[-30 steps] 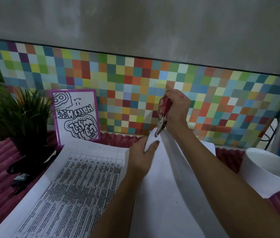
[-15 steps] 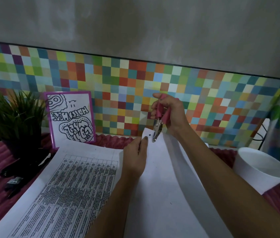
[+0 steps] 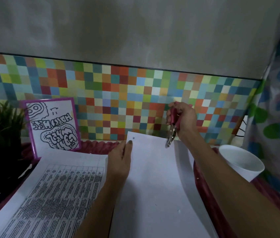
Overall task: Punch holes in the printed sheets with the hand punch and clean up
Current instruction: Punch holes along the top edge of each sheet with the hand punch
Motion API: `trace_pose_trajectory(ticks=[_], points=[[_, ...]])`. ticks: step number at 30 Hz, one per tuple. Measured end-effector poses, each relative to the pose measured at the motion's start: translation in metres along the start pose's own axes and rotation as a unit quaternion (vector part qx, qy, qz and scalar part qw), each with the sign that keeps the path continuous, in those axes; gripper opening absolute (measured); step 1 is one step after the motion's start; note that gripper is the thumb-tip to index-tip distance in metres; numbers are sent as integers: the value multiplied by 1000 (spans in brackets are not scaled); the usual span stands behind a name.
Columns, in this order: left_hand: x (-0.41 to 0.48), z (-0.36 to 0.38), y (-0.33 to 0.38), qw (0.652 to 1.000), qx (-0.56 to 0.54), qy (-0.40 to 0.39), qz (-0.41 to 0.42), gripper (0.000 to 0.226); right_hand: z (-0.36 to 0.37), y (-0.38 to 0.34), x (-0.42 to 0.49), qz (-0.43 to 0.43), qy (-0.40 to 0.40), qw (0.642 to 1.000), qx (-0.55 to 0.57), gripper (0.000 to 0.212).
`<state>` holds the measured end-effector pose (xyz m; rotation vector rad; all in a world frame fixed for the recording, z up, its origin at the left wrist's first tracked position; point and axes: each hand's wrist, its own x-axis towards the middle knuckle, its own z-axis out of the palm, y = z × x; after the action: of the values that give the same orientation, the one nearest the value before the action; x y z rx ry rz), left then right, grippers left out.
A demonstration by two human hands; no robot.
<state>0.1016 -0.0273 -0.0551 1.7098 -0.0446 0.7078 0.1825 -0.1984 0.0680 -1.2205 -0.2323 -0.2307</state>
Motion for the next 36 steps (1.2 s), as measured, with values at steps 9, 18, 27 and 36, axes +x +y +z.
trace_pose_trajectory(ticks=[9,18,27,36], points=[[-1,0,4,1000,-12,-5,-13,39,14,2,-8,-23,-24,998,45,19],[0,0,7,998,-31,-15,-53,39,16,5,-9,-64,48,997,12,24],[0,-3,21,981,-86,-77,-157,8,20,4,-11,-57,-23,998,34,14],[-2,-1,17,987,-62,-42,-142,10,1,1,-12,-23,-152,988,-27,42]])
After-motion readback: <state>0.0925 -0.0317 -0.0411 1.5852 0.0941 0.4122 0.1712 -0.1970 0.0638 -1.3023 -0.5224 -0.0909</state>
